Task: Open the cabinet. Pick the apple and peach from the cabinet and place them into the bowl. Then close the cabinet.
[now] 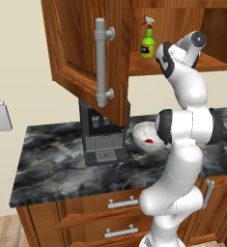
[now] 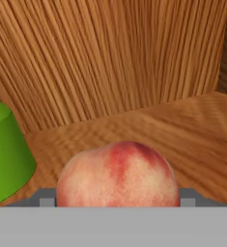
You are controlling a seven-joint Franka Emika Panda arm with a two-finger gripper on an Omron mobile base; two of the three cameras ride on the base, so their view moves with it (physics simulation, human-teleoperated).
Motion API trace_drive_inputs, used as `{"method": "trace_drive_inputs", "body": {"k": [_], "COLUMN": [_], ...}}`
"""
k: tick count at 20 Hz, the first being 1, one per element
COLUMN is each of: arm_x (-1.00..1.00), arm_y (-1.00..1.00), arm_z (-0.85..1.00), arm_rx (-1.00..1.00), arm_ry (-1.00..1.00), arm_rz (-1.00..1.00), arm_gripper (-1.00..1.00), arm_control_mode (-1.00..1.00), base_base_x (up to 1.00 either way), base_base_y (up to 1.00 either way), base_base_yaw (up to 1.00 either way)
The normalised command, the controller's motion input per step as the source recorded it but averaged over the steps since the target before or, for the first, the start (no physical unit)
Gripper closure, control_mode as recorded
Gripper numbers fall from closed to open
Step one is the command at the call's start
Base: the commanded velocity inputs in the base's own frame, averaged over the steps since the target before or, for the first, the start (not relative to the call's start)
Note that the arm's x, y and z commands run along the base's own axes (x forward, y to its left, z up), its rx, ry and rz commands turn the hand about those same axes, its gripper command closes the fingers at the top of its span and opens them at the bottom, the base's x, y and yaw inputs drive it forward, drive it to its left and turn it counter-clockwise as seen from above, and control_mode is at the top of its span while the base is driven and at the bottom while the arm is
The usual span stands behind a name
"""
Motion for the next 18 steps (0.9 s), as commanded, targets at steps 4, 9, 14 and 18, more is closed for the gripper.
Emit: {"method": "trace_drive_inputs", "body": {"k": [4,9,14,18], "arm_x": [-1.00,-1.00,-1.00,-1.00], "arm_y": [0.20,0.32,0.49,0.54], "arm_z": [0.00,0.00,0.01,0.12], "arm_rx": [0.04,0.04,0.02,0.04], "arm_ry": [0.00,0.00,0.03,0.11], "arm_rz": [0.00,0.00,0.00,0.00], "arm_gripper": [1.00,1.00,1.00,1.00], "arm_control_mode": [-1.00,-1.00,-1.00,-1.00], "base_base_x": [0.00,0.00,0.00,0.00], "base_base_y": [0.00,0.00,0.00,0.00], "base_base_yaw": [0.00,0.00,0.00,0.00]}}
